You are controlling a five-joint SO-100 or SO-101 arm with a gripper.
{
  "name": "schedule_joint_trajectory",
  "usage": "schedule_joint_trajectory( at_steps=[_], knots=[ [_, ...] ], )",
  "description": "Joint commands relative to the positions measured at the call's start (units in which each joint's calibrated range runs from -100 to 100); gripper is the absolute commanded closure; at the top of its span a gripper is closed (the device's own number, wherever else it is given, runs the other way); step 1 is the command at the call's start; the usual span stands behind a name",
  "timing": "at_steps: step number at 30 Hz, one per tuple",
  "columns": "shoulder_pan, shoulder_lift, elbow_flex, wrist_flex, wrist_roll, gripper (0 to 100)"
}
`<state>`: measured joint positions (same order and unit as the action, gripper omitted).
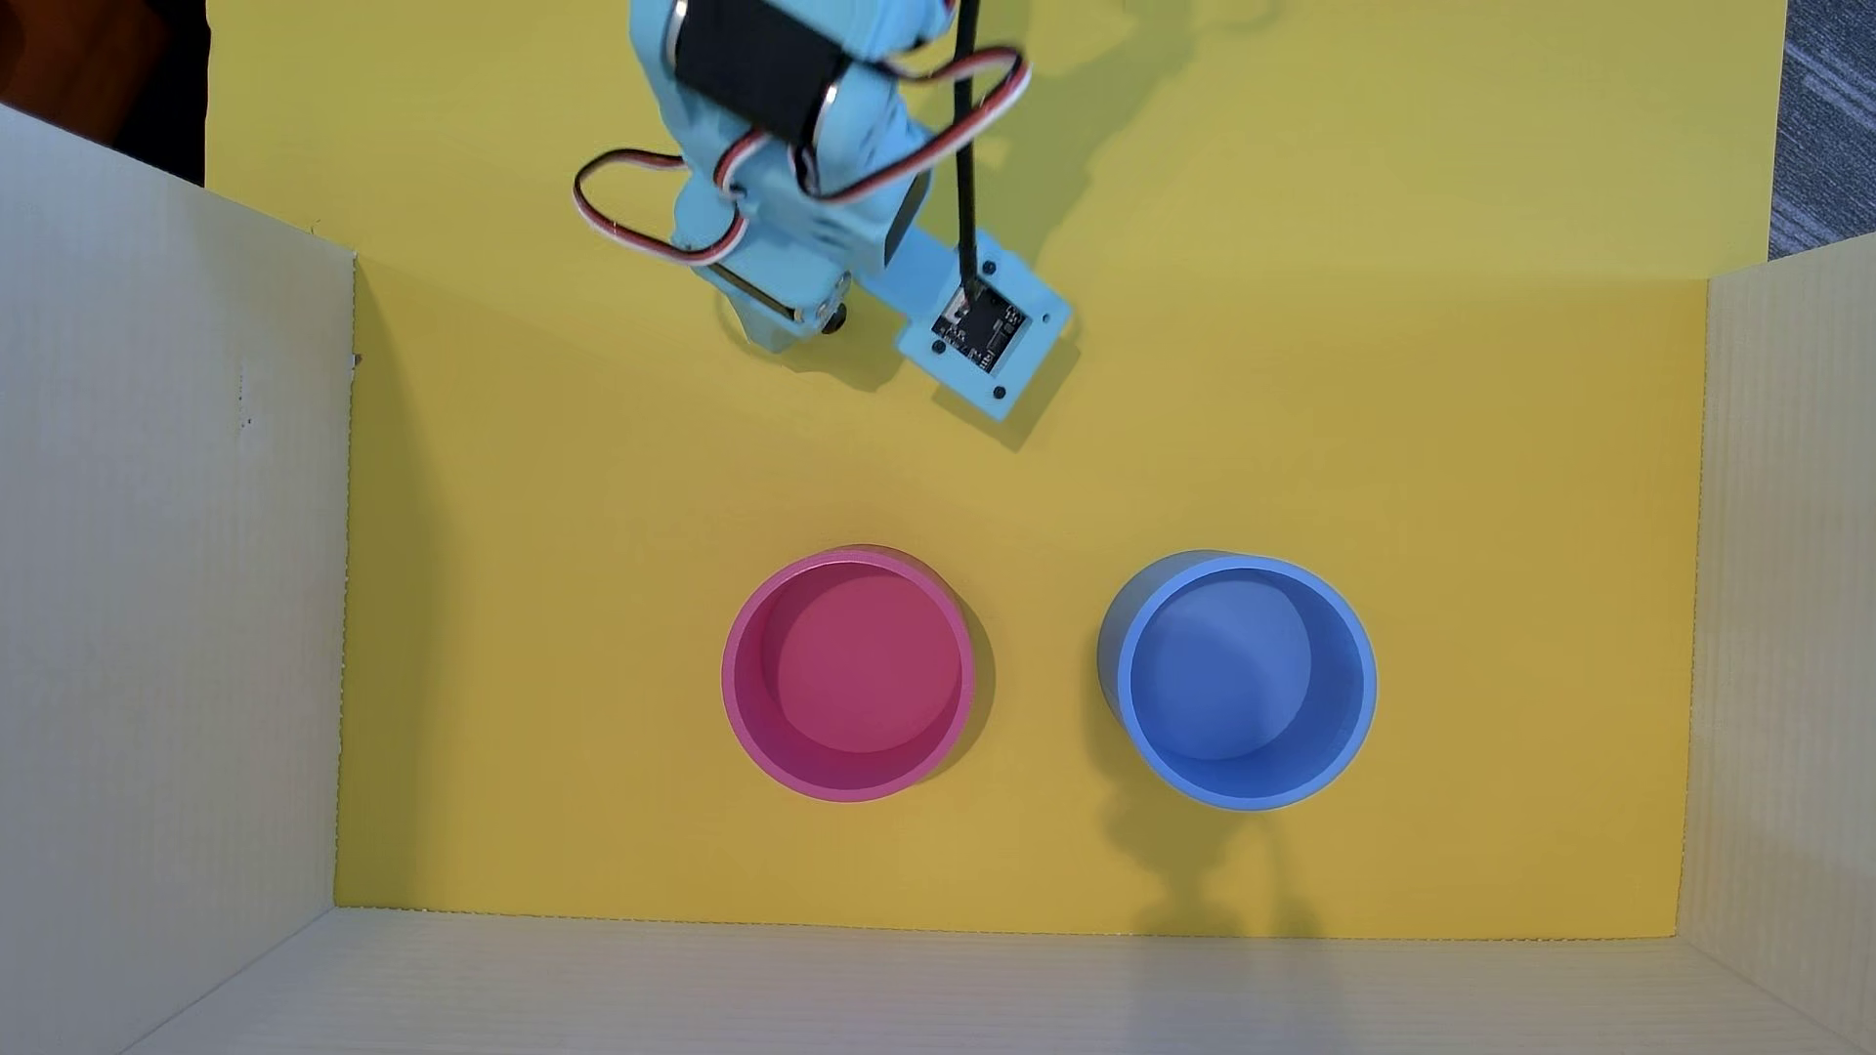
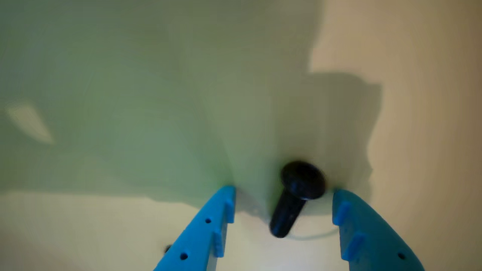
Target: Pick up the bolt and place it in the pink box
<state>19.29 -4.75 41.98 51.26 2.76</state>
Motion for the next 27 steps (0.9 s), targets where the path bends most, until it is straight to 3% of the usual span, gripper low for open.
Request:
schedule_joint_trajectory(
  at_steps=[1, 3, 13, 27],
  knots=[
    [0.51, 1.97, -2.86, -0.43, -0.02, 87],
    [0.51, 2.64, -3.22, -0.51, -0.13, 100],
    [0.51, -0.98, -5.75, 0.0, 0.24, 99],
    [-1.92, -36.5, -6.75, 8.07, 0.24, 99]
  ],
)
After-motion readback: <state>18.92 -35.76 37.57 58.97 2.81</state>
